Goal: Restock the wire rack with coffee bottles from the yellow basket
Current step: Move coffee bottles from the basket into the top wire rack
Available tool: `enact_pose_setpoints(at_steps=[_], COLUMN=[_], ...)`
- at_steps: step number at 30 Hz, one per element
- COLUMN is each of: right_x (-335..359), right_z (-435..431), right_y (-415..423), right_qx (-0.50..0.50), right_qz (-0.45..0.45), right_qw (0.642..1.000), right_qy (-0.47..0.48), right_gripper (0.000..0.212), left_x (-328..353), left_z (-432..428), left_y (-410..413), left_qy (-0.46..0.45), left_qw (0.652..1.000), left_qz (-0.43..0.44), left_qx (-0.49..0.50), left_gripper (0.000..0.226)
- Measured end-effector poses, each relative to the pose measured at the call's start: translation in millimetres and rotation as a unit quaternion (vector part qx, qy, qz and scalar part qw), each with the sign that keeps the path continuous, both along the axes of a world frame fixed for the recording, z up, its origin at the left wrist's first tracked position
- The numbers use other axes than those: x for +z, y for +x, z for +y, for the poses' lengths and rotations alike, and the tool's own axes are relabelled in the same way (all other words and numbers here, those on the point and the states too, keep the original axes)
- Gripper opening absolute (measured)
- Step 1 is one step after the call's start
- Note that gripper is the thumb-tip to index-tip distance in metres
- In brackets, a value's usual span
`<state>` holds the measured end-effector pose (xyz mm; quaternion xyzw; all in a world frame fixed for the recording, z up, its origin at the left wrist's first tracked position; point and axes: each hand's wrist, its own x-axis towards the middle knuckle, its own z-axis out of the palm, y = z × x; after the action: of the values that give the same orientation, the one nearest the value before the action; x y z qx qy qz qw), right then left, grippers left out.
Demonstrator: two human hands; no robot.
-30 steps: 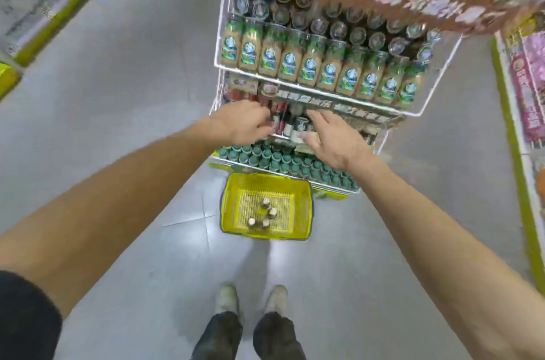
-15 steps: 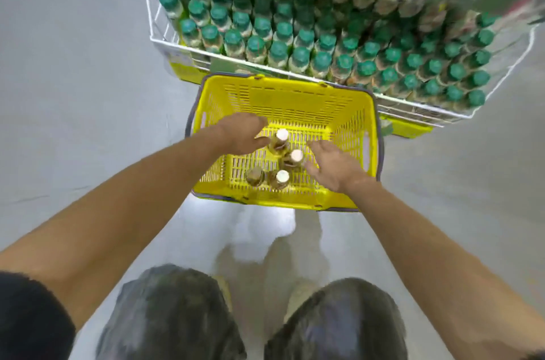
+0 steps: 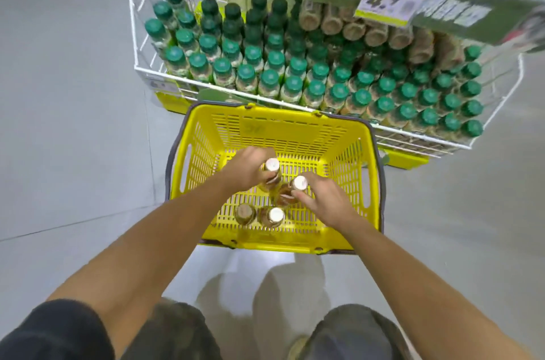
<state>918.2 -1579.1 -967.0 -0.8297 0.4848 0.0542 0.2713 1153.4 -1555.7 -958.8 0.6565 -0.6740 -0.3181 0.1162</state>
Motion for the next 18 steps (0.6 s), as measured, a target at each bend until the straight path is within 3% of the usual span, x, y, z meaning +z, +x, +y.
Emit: enact_pose_setpoints(at_steps=[3, 7, 13, 18], right_x=[90, 270, 579, 793], right_z=[-5, -15, -27, -39], right_y=[-8, -11, -2, 14], right_qx=[-0.036, -0.077, -0.072, -0.03], right_qz=[-0.058, -0.127, -0.151, -0.168], right_qw=[0.998, 0.989, 0.982, 0.974], right_qy=[-0.008, -0.021, -0.092, -0.151], right_gripper=[0.034, 0.019, 0.046, 0.044], left_x=[94, 282, 592, 805], left_z=[4, 7, -1, -19], left_y=[14, 29, 39, 40], left_qy=[-0.019, -0.053, -0.106, -0.143], left_qw=[0.999, 0.996, 0.988, 0.978], left_qz=[0.045, 0.066, 0.108, 0.15], left_qx=[0.0, 0.015, 0.012, -0.022], left_gripper=[0.018, 0.014, 0.012, 0.017])
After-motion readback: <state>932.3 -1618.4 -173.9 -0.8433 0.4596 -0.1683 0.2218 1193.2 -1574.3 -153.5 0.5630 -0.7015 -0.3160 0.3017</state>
